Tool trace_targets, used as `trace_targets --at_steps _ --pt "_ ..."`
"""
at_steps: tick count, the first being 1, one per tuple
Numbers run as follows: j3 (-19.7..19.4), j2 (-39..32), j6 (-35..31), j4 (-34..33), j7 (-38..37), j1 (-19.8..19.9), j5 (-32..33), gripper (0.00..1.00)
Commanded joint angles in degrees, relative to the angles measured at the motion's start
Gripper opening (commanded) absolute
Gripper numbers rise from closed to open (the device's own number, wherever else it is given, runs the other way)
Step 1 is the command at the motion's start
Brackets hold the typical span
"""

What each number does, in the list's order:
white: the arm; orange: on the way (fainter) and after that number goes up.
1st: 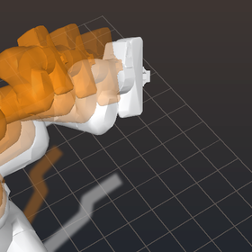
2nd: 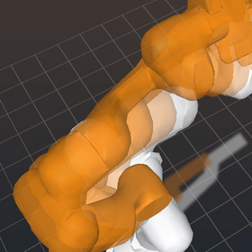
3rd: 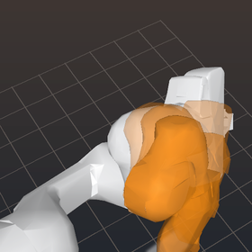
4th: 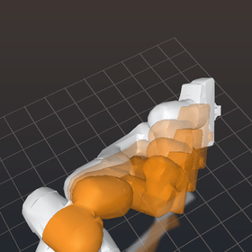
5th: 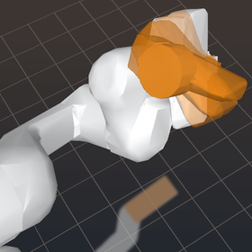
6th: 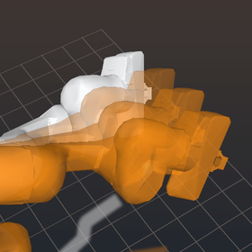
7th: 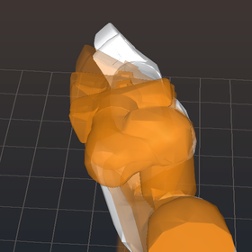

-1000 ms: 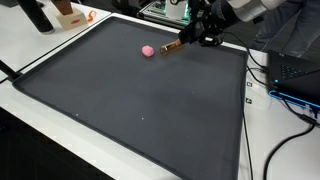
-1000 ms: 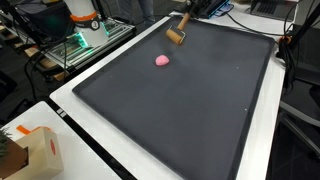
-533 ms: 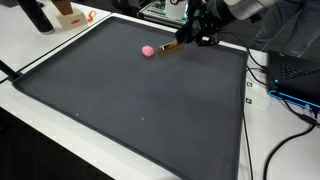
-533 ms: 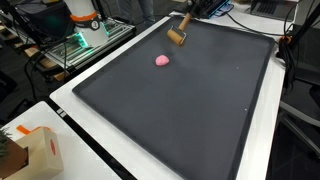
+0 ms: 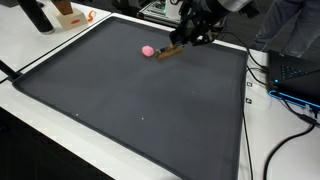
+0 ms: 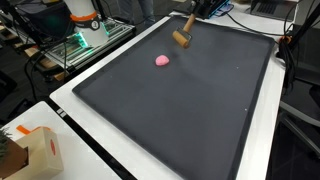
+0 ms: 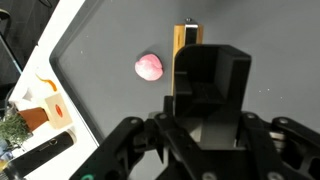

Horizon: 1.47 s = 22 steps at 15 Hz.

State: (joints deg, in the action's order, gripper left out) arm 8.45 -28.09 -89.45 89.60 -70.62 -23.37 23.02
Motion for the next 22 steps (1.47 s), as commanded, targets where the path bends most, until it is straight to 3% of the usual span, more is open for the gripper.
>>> trace_targets --at_steps 1,12,19,20,21,22 --pt "-0.53 5.40 -5.11 5.83 2.47 2.61 -2.49 0.23" --pt "-2.19 20.07 -22.68 23.75 15.30 11.11 -6.75 0.23" --pt "-2.60 32.20 -31.57 37.24 26.14 14.29 -5.07 0.23" --pt "-2.55 33.64 -31.53 38.37 26.12 14.65 -5.79 0.23" --pt "-1.97 28.01 -29.38 32.87 24.09 14.51 -5.30 0.23" --pt "-1.85 29.13 -29.49 33.82 24.32 14.79 -5.31 0.48"
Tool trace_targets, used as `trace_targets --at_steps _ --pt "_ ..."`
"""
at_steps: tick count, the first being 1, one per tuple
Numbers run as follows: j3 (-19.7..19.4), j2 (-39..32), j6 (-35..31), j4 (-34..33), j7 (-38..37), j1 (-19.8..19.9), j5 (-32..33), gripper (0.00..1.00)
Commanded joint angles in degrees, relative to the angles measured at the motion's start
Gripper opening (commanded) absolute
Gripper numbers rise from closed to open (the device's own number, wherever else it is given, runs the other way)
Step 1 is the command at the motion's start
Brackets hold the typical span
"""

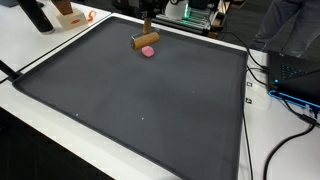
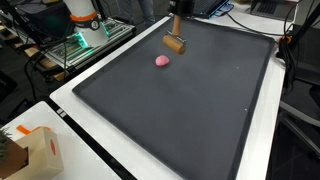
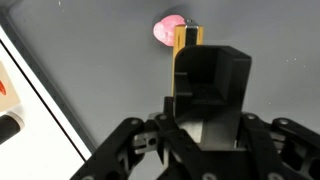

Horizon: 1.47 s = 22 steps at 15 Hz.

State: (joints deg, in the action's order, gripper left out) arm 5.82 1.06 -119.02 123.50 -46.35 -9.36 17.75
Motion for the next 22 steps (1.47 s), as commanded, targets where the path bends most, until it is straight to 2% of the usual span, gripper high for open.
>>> trace_targets --at_steps 1,6,7,11,14,17,22 --pt "0.84 0.07 0.09 -0.12 0.05 0.82 -0.04 0.48" --pt "0.78 -1.32 0.09 -0.65 0.04 0.64 -0.03 0.48" --pt "0.78 -1.35 0.09 -0.65 0.03 0.64 -0.02 0.23" --pt "0.33 2.33 -1.97 1.51 5.16 1.24 -0.54 0.23" --pt "0.23 5.78 -3.75 3.05 13.22 1.72 -1.26 0.23" --pt "0.13 8.91 -3.82 4.14 24.76 2.13 -2.31 0.23" --pt "-0.27 13.55 -0.16 5.41 42.68 2.01 -6.08 0.23"
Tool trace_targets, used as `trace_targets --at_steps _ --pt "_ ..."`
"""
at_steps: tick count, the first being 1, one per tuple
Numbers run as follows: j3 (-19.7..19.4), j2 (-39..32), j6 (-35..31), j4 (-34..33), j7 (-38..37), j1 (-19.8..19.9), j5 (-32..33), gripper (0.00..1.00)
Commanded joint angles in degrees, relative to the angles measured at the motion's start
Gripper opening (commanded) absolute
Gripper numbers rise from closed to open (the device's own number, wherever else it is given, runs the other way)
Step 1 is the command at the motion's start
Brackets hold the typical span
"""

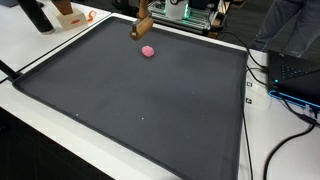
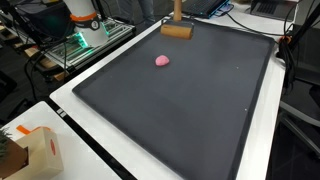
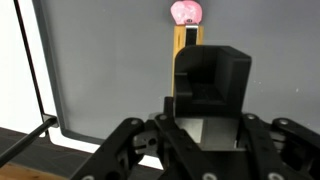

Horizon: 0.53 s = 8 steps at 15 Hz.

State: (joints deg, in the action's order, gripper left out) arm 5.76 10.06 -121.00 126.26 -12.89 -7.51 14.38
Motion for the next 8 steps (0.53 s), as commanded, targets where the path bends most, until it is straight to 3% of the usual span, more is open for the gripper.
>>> trace_targets --at_steps 1,8 --pt "-0.20 5.31 2.61 2.88 11.52 0.08 -2.99 0.23" --pt "0.36 9.36 8.72 4.02 22.78 -0.58 -2.06 0.23"
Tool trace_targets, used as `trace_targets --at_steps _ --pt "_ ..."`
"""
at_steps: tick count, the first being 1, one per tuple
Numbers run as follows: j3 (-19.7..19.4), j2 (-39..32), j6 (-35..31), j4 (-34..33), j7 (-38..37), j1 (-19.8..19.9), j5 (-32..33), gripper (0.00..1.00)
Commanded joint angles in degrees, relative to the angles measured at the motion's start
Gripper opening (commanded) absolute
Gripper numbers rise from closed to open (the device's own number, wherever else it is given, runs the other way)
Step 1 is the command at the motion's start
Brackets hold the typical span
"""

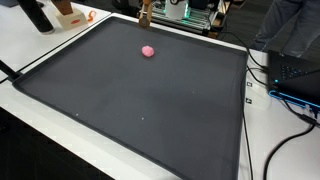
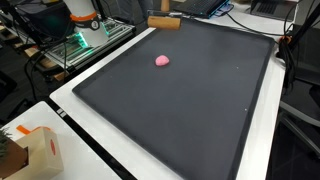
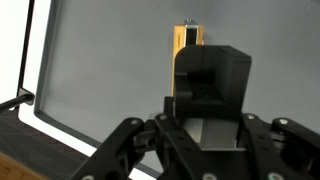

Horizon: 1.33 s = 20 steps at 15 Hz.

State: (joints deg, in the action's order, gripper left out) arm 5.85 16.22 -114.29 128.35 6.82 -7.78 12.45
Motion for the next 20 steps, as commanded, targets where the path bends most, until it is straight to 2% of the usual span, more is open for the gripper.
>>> trace_targets --at_steps 1,2,9,10,16,20 --pt "0.38 0.45 0.75 0.03 1.07 0.22 -0.10 0.23" --pt "0.44 0.65 0.92 0.07 1.25 0.19 -0.09 0.48" --pt "0.43 0.00 0.90 0.00 1.23 0.23 -0.08 0.48" --pt "0.43 0.00 0.90 -0.01 1.23 0.23 -0.08 0.23" --pt "-0.93 -2.06 -4.34 4.63 8.94 -0.67 -6.23 0.23" --pt "-0.45 -3.35 -9.98 8.69 10.24 -0.42 -5.81 0.23"
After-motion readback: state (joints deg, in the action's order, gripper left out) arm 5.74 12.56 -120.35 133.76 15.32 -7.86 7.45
